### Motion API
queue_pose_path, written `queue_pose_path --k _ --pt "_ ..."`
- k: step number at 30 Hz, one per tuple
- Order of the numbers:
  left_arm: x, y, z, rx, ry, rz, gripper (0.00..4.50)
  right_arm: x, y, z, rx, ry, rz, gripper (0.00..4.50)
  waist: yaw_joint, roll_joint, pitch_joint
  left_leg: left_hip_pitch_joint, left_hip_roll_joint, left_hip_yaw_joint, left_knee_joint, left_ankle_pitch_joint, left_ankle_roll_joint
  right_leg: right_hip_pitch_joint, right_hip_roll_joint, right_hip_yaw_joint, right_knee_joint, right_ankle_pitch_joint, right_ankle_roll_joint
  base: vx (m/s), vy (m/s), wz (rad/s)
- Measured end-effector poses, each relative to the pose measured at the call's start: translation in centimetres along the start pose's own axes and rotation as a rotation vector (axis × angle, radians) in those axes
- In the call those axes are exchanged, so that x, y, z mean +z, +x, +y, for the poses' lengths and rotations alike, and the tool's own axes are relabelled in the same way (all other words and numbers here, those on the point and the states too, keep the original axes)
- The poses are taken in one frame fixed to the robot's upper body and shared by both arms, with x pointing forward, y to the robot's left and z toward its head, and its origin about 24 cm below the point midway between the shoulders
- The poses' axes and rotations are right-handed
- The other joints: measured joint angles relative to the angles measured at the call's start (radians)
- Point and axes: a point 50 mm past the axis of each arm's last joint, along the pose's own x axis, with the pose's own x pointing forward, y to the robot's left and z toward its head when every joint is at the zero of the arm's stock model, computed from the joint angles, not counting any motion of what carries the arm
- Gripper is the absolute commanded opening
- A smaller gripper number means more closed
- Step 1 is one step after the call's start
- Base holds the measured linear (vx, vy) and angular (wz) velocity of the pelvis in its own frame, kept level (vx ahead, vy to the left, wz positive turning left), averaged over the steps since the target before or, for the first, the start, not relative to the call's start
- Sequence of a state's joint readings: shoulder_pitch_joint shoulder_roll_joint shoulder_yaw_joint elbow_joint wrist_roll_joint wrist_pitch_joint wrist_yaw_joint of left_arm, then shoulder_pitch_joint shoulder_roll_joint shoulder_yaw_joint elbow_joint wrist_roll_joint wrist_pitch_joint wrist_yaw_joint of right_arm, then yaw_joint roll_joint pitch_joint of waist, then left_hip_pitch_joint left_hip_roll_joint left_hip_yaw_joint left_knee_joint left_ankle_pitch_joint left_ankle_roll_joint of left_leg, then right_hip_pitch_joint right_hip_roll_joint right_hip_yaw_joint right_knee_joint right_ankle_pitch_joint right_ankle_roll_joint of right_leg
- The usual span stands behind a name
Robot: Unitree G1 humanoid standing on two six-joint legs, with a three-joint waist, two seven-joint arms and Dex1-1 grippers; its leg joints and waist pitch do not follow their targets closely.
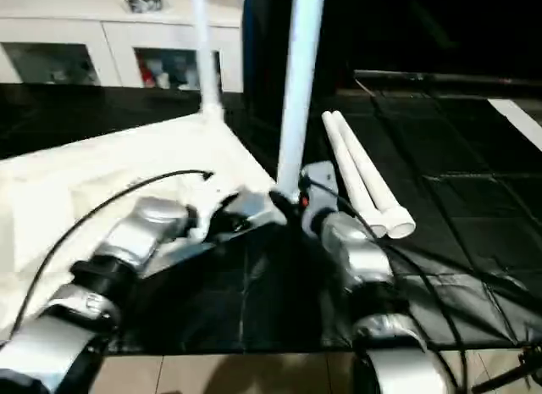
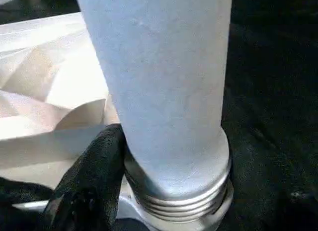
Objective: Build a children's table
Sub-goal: Rotate leg to tighten
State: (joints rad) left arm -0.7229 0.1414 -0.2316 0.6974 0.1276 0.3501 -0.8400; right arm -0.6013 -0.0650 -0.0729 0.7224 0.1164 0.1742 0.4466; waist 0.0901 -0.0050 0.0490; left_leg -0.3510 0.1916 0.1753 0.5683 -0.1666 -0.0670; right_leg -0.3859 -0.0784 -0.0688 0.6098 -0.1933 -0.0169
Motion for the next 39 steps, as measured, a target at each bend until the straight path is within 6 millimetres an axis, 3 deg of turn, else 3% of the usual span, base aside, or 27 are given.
queue_pose_path --k 8,9,14,17,20,27,34,39 --pt "0.0 -0.9 0.6 -0.006 0.063 0.008 0.00 -0.4 -0.6 0.1 0.072 -0.049 -0.035 3.92 0.000 0.000 0.000 -0.004 0.000 0.000 -0.005 0.000 0.000 -0.005 0.001 -0.001 0.000 -0.001 0.000 0.000 0.000 0.00" --pt "-0.1 -1.0 0.7 -0.011 0.075 0.009 0.00 -0.5 -0.8 0.0 0.092 -0.065 -0.037 4.18 0.000 0.000 0.000 -0.005 0.000 0.000 -0.005 0.000 0.000 -0.005 0.001 -0.001 0.000 0.000 0.000 0.000 0.000 0.00" --pt "-0.5 -2.0 1.1 -0.051 0.142 0.012 0.00 -1.1 -2.1 -0.9 0.177 -0.122 -0.020 4.42 0.000 0.000 0.000 -0.009 0.000 0.000 -0.004 0.000 0.000 -0.008 0.001 0.000 -0.001 0.000 0.000 0.000 0.000 0.00" --pt "-0.8 -2.8 1.3 -0.130 0.209 -0.007 0.00 -1.2 -3.5 -2.3 0.252 -0.173 0.007 4.42 0.010 0.001 0.001 -0.019 0.000 0.000 -0.002 0.000 0.000 -0.017 0.001 -0.001 0.000 0.000 0.000 0.000 0.000 0.00" --pt "-1.4 -3.6 1.6 -0.184 0.254 0.002 0.00 -0.7 -4.8 -3.5 0.341 -0.222 0.030 4.42 0.021 0.002 0.001 -0.019 0.001 0.000 -0.001 0.000 0.001 -0.017 0.001 -0.001 0.000 0.000 0.000 0.000 0.000 0.00" --pt "-2.0 -4.4 1.6 -0.309 0.320 0.028 0.00 0.7 -6.3 -3.1 0.612 -0.304 0.078 4.42 0.029 0.002 0.002 -0.018 0.001 0.000 0.002 -0.001 0.001 -0.016 0.001 -0.001 0.001 0.001 -0.001 0.000 0.000 0.00" --pt "-2.2 -5.1 1.4 -0.424 0.397 0.063 0.00 0.6 -5.8 -2.2 0.751 -0.366 0.158 4.42 0.039 0.002 0.002 -0.018 0.002 0.000 0.003 -0.001 0.001 -0.015 0.001 -0.001 0.002 0.001 -0.002 0.000 0.000 0.00" --pt "-2.0 -5.0 1.2 -0.453 0.428 0.062 0.00 0.7 -5.1 -1.5 0.789 -0.361 0.160 4.04 0.054 0.002 0.001 -0.018 0.002 0.000 0.003 -0.001 0.001 -0.016 0.000 -0.001 0.002 0.001 -0.002 0.000 0.000 0.00"
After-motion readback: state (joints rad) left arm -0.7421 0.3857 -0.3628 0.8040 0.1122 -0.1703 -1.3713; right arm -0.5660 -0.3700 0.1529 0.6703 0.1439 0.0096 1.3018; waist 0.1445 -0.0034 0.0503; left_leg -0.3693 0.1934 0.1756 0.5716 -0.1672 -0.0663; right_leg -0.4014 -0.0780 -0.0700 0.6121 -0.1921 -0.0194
